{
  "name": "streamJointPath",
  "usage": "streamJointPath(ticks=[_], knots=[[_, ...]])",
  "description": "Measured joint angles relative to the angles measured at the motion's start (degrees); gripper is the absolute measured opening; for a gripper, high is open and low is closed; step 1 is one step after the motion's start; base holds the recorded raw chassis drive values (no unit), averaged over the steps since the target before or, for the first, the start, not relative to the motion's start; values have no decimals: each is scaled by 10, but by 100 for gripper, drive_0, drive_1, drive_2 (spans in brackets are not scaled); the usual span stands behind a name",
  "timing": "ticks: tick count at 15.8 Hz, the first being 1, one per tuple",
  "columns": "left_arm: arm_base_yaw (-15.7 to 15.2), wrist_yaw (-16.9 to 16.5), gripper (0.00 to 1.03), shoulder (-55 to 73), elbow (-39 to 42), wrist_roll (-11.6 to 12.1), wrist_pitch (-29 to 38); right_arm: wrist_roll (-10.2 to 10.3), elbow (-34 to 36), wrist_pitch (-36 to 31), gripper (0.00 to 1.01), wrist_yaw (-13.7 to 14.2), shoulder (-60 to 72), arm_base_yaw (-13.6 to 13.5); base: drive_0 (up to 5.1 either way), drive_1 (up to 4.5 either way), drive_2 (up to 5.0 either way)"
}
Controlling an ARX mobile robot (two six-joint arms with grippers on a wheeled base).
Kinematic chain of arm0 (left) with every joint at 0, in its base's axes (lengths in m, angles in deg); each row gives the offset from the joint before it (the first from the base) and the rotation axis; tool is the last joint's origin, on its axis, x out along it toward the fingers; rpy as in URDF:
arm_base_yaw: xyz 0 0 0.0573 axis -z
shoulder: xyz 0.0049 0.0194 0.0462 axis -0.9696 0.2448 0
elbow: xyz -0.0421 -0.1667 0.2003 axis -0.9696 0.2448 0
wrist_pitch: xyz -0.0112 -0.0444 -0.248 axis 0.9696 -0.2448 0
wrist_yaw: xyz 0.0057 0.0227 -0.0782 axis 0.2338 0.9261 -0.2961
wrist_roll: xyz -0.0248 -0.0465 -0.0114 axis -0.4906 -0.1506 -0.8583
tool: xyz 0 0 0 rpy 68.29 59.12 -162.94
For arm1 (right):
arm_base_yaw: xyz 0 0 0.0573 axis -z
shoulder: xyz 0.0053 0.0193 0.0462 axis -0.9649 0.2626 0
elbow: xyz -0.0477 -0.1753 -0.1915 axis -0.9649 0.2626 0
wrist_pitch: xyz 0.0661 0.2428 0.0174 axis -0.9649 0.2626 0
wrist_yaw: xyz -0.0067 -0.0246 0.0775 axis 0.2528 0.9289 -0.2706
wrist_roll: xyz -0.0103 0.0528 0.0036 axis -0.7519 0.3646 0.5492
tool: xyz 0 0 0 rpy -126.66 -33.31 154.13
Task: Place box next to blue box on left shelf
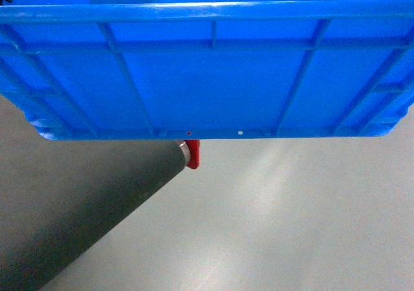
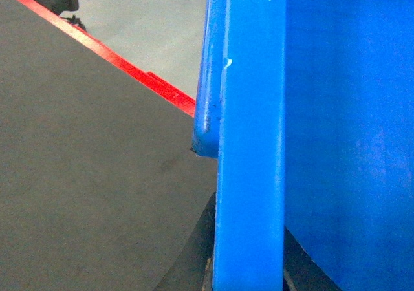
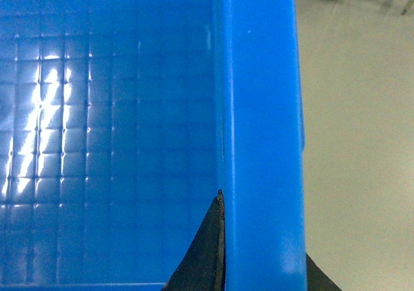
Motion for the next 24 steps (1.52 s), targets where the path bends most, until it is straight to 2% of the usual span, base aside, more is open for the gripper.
streamJointPath(ticks=[24], knots=[[0, 0, 8, 0, 0, 0, 0, 0, 0, 0, 8, 0, 0, 0, -154, -154, -154]])
